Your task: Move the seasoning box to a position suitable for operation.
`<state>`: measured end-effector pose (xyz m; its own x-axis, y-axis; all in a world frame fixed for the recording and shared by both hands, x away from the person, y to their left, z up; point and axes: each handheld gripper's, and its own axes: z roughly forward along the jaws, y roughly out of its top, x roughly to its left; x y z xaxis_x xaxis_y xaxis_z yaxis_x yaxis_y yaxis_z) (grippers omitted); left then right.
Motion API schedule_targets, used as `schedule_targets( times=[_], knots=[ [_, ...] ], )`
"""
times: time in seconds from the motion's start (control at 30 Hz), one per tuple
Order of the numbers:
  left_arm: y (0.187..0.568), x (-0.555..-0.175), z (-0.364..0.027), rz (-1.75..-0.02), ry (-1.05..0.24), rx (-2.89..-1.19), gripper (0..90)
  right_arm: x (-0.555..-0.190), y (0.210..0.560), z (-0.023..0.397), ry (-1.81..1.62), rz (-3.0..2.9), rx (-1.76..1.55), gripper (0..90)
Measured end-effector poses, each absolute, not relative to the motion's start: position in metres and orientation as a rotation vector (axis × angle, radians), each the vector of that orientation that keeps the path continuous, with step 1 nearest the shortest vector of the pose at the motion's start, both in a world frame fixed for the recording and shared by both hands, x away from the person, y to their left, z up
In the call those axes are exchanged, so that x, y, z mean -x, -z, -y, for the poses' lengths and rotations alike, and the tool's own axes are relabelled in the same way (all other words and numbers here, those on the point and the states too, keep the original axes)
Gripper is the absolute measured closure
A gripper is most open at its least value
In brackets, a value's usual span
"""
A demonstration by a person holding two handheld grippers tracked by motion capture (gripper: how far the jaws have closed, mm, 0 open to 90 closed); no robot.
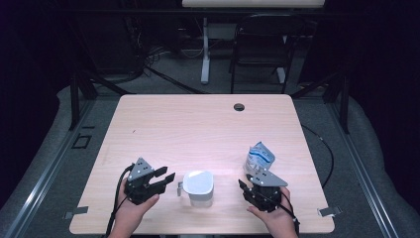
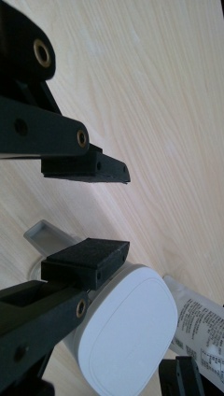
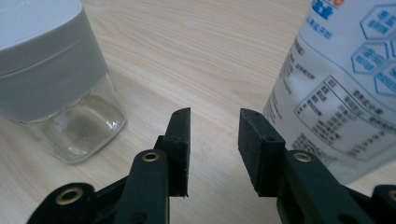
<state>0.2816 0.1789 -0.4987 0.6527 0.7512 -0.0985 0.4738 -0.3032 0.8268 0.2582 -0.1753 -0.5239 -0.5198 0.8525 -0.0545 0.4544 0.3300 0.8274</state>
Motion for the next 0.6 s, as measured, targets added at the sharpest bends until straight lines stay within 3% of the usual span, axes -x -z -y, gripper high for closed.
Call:
schedule_targets(
  times=[0.37, 0.6],
  knots=[
    [0.487, -0.293, -0.175, -0.927, -0.374, -1.969, 68.1, -0.279, 0.511, 0.156, -1.124, -2.210, -1.063, 75.2],
    [0.482, -0.287, -0.172, -0.901, -0.381, -1.974, 78.2, -0.281, 0.506, 0.151, -1.170, -2.232, -1.027, 78.6]
  ],
)
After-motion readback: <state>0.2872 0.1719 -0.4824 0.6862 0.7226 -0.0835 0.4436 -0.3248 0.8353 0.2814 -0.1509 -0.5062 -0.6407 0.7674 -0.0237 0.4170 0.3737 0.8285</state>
